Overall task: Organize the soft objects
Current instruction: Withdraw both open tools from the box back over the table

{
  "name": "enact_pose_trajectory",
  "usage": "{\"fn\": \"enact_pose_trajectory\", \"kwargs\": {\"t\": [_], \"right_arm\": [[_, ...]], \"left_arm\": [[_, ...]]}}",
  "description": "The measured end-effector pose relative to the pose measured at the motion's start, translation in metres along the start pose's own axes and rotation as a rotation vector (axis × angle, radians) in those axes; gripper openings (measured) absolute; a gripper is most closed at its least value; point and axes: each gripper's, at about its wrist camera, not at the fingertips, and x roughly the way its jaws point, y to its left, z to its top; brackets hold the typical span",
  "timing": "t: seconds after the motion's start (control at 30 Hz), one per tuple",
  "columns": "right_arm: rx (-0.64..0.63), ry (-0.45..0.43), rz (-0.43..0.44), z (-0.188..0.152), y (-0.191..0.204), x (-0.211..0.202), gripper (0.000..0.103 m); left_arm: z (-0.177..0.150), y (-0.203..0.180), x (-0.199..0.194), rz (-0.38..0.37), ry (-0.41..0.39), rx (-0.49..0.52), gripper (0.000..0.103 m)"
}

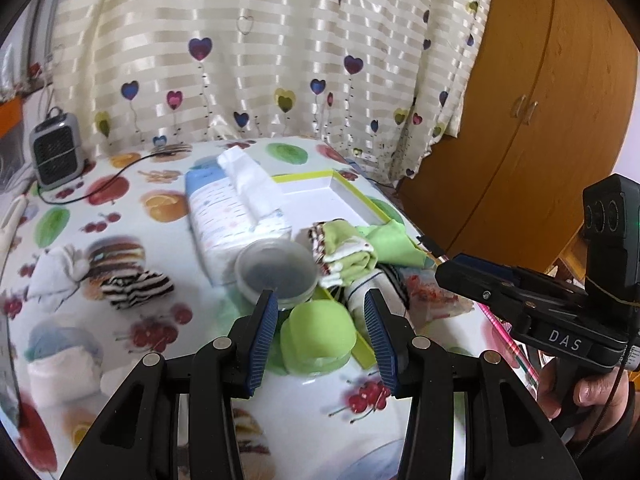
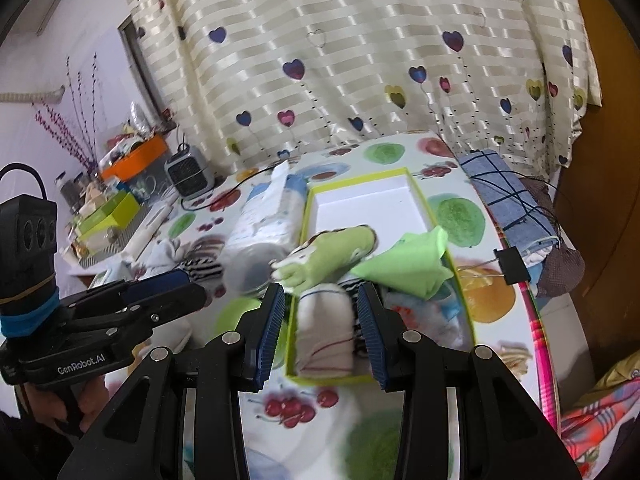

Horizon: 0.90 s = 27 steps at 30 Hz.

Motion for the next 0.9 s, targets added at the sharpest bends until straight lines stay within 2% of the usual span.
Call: {"fn": "enact_pose_trajectory", "kwargs": {"t": [0.43,0.67,0.9], "right_arm": [[-0.052,0.010,-0.007,-0.006,0.039,-0.005,0.040],[-0.048,0.036,0.047,-0.003,0.041,0.017,0.040],[-0.031,0.085,0.086,0.009,0.032,0.062,0.040]], "left_arm": [[-0.021,0.026,-0.031,0.039,-0.016,-0.046,0.044],[-0.029,0.038,-0.033,0.056,-0.012,-0.088,0.044],[-0.027,0.047,-0.028,0.092,0.003,-0.105,0.044]]}}
